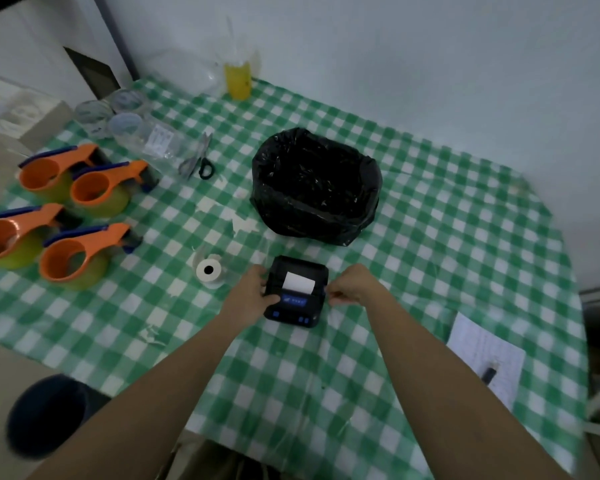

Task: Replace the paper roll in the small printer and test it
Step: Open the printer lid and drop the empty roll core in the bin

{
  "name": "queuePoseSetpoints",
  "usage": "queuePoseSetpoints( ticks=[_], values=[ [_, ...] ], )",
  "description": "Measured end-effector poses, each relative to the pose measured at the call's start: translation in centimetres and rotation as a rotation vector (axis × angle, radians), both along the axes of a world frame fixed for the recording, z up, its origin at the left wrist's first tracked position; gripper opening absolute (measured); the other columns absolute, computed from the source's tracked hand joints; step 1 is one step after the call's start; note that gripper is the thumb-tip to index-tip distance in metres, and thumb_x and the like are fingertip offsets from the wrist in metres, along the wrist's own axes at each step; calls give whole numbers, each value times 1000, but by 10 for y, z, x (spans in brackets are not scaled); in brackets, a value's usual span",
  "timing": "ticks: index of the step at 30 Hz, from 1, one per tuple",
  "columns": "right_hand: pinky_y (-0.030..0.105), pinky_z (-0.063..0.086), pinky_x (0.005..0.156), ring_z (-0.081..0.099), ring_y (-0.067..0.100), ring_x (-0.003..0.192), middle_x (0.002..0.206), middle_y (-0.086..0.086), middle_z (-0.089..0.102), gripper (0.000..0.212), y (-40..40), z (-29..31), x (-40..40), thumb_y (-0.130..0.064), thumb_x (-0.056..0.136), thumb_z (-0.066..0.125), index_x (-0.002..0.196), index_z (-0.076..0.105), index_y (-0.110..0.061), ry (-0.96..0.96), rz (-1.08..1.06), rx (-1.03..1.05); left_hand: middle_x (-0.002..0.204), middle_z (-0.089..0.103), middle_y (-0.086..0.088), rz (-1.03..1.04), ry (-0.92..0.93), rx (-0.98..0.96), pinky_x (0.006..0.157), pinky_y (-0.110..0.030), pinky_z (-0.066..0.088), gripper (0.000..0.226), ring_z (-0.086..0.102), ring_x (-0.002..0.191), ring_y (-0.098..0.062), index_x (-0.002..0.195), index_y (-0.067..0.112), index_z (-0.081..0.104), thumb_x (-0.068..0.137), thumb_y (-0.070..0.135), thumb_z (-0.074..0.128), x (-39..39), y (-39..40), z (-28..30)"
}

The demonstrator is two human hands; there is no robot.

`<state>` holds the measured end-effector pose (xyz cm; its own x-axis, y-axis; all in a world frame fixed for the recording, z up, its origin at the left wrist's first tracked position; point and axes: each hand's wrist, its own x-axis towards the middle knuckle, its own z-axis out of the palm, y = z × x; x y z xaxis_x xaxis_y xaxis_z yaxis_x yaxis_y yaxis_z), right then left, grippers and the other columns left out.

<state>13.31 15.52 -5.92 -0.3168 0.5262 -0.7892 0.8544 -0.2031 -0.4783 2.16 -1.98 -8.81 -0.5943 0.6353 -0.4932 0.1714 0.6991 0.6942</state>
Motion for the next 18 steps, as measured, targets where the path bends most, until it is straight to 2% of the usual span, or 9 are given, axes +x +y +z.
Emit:
queuePoseSetpoints(
  ticks=[4,10,12,13,14,16,18],
  values=[
    [26,54,37,61,18,34,56,19,57,23,2,-2,-2,11,75,68,62,51,2,-12,-28,-26,122,54,-17,-17,-30,21,79,-34,43,66,58,94,-29,135,8,31,80,12,67,-4,2,-2],
    [23,54,38,59,14,33,42,12,56,33,-1,-2,-2,10,74,68,52,48,-3,0,-14,5,127,53,-18,-38,-28,22,80,-32,42,70,58,108,-34,139,10,28,81,11,67,-6,2,-3],
    [25,56,49,62,16,41,40,9,57,34,-4,0,-1,4,75,69,50,49,-6,-15,69,71,128,53,-17,-50,-33,24,79,-31,42,70,58,109,-34,139,10,27,82,11,66,-7,2,-4],
    [29,58,58,64,20,49,46,10,60,30,-6,-2,0,1,76,67,52,52,-5,-15,132,123,128,52,-17,-62,-31,16,79,-31,43,70,59,109,-33,139,11,26,82,11,66,-8,2,-3],
    [33,58,65,66,24,57,56,13,63,21,-9,-3,3,-1,77,65,59,56,-4,-5,179,187,128,52,-17,-77,-27,0,80,-32,44,70,59,107,-33,139,12,26,82,12,66,-9,3,-3],
    [30,51,67,65,26,70,72,12,65,3,-19,-7,11,-6,81,60,79,61,-4,35,219,309,128,51,-17,-99,-16,-37,83,-36,47,71,61,104,-32,139,15,26,81,15,67,-12,5,-4],
    [27,42,68,59,23,79,85,7,61,17,-35,-13,17,-12,84,59,100,61,-7,103,209,438,128,49,-17,-122,-5,-65,88,-40,49,71,61,102,-32,139,17,25,81,17,67,-13,5,-5]
  ],
)
